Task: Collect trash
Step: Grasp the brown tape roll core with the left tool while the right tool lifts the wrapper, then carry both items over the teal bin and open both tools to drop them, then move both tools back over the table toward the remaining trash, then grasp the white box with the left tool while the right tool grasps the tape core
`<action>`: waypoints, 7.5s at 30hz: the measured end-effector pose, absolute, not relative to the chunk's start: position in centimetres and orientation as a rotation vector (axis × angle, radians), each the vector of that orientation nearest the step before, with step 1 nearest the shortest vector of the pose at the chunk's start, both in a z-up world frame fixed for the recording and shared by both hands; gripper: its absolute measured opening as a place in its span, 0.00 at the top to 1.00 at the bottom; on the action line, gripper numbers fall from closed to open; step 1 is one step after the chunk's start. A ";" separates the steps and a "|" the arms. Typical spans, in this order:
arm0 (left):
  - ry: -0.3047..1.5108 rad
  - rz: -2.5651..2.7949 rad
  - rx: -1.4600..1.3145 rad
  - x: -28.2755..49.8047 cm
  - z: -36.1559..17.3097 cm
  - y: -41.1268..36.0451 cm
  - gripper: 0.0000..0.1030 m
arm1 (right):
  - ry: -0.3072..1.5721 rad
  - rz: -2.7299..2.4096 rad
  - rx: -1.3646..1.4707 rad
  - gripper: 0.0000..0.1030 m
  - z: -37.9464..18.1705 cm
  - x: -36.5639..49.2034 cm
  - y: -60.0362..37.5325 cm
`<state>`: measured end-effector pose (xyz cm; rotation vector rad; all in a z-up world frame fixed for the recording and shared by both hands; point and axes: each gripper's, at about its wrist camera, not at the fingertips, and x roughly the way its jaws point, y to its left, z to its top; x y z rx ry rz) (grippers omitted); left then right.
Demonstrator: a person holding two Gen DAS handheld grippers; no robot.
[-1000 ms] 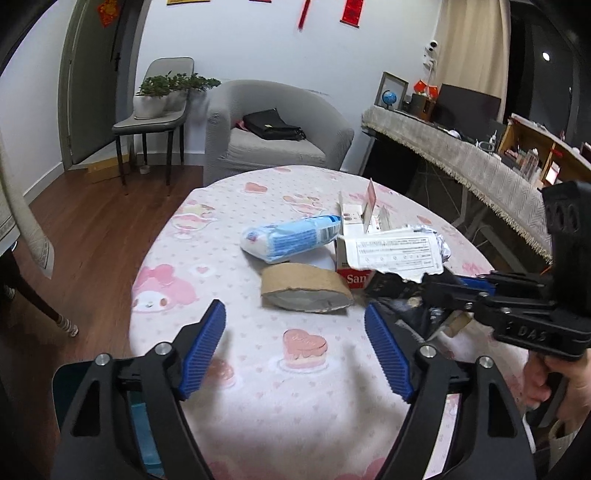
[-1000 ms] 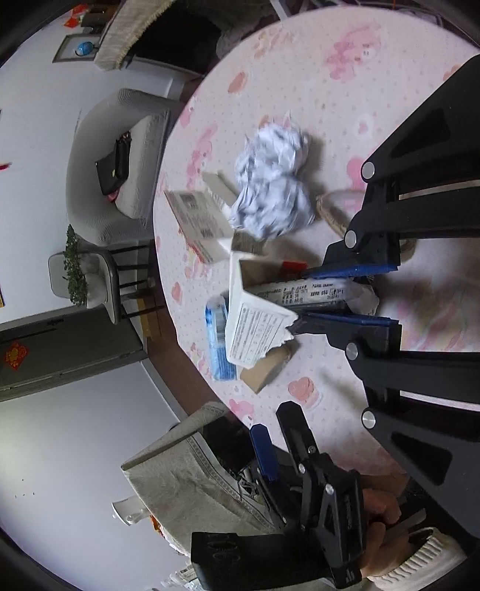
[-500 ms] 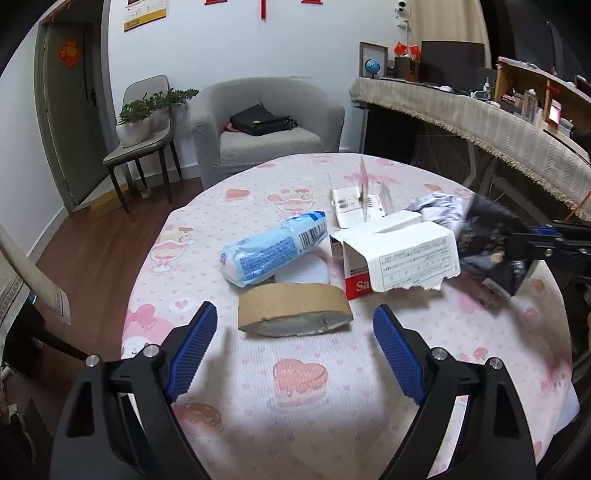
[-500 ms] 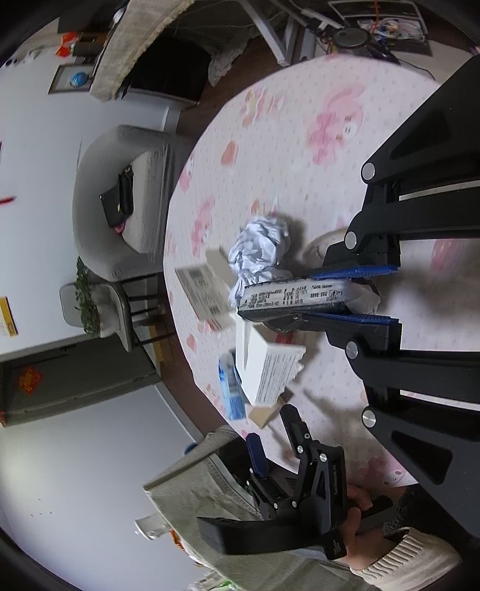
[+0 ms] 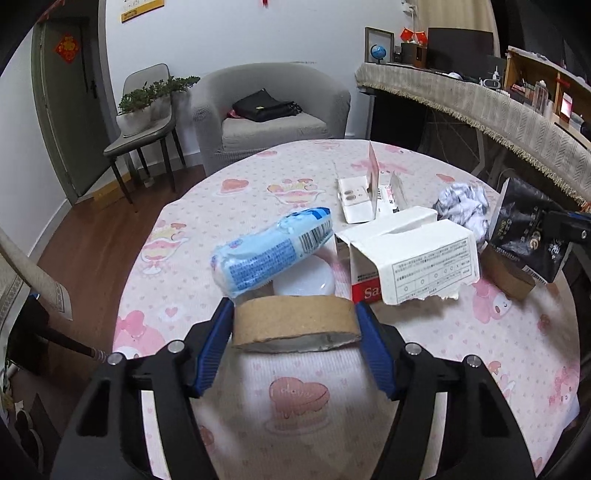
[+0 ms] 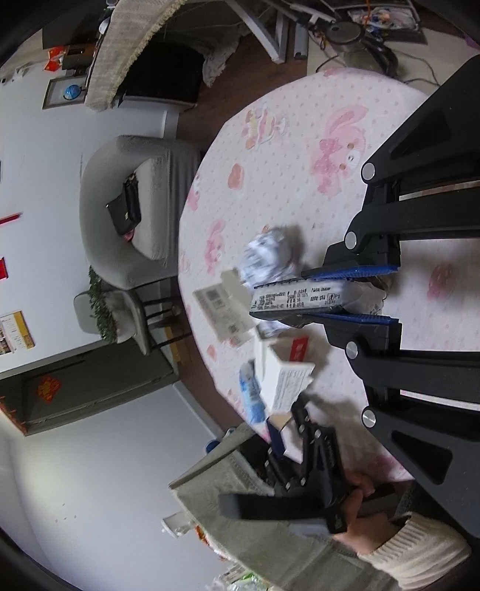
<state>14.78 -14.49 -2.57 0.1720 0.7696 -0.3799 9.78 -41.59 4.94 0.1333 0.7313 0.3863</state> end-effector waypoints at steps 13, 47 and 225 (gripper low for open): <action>0.702 -0.365 0.053 13.0 -0.6 -9.5 0.33 | 0.610 0.441 0.115 0.86 8.7 9.6 -35.6; 0.991 -0.031 -0.104 10.1 -10.0 12.8 0.33 | 0.783 0.735 -0.070 0.86 3.8 12.1 -7.2; 0.682 -0.402 -0.070 13.0 0.9 -18.9 0.23 | 0.873 0.294 -0.097 0.26 0.1 10.8 -39.2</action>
